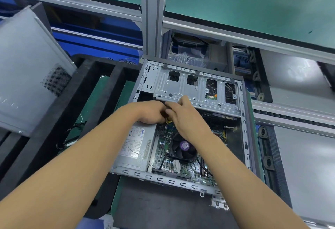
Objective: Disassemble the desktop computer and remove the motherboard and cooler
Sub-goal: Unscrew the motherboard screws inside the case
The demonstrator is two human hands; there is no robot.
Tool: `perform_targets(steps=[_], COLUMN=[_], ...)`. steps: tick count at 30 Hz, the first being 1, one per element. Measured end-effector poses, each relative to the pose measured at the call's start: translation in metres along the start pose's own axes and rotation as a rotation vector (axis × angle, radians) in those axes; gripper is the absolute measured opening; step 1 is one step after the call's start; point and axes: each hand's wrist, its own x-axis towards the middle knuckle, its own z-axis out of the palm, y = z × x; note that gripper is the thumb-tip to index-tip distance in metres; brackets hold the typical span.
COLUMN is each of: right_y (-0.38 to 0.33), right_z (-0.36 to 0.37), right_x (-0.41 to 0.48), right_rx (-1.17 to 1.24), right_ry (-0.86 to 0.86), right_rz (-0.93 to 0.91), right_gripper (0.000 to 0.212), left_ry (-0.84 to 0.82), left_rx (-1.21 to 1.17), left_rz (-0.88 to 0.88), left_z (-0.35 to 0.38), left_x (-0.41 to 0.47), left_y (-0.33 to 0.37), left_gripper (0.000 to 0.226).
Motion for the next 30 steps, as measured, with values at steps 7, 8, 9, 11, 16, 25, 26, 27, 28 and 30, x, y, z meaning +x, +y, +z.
perform_targets(steps=[7, 8, 9, 11, 16, 25, 26, 27, 28, 30], right_y=[-0.013, -0.015, -0.016, -0.016, -0.015, -0.019, -0.018, -0.017, -0.017, -0.016], right_z=[-0.004, -0.005, -0.005, -0.008, -0.014, -0.028, -0.029, -0.03, -0.03, -0.031], right_x=[0.002, 0.002, 0.002, 0.005, 0.003, 0.009, 0.008, 0.007, 0.007, 0.005], right_rx=[0.073, 0.096, 0.113, 0.136, 0.077, 0.073, 0.071, 0.073, 0.079, 0.08], right_ry=[0.008, 0.011, 0.009, -0.015, 0.005, -0.034, -0.051, -0.063, -0.074, -0.074], right_rz=[-0.022, -0.027, -0.03, -0.014, -0.001, 0.017, 0.014, 0.012, 0.014, 0.014], right_gripper=[0.042, 0.04, 0.037, 0.031, 0.02, 0.019, 0.02, 0.022, 0.023, 0.018], left_ry=[0.242, 0.275, 0.308, 0.384, 0.397, 0.406, 0.426, 0.452, 0.476, 0.488], left_rx=[-0.061, -0.053, -0.046, -0.042, -0.088, -0.134, -0.127, -0.114, -0.108, -0.105], left_rz=[0.054, 0.056, 0.052, 0.031, 0.022, 0.117, 0.117, 0.113, 0.11, 0.112], left_z=[0.005, 0.007, 0.009, 0.013, 0.014, 0.015, 0.015, 0.016, 0.016, 0.017], left_x=[-0.01, -0.011, -0.011, -0.01, -0.009, -0.014, -0.015, -0.014, -0.014, -0.012], left_y=[-0.002, -0.002, -0.002, -0.002, 0.001, -0.004, -0.004, -0.003, -0.001, 0.001], left_gripper=[0.03, 0.033, 0.034, 0.033, 0.029, 0.015, 0.014, 0.013, 0.013, 0.013])
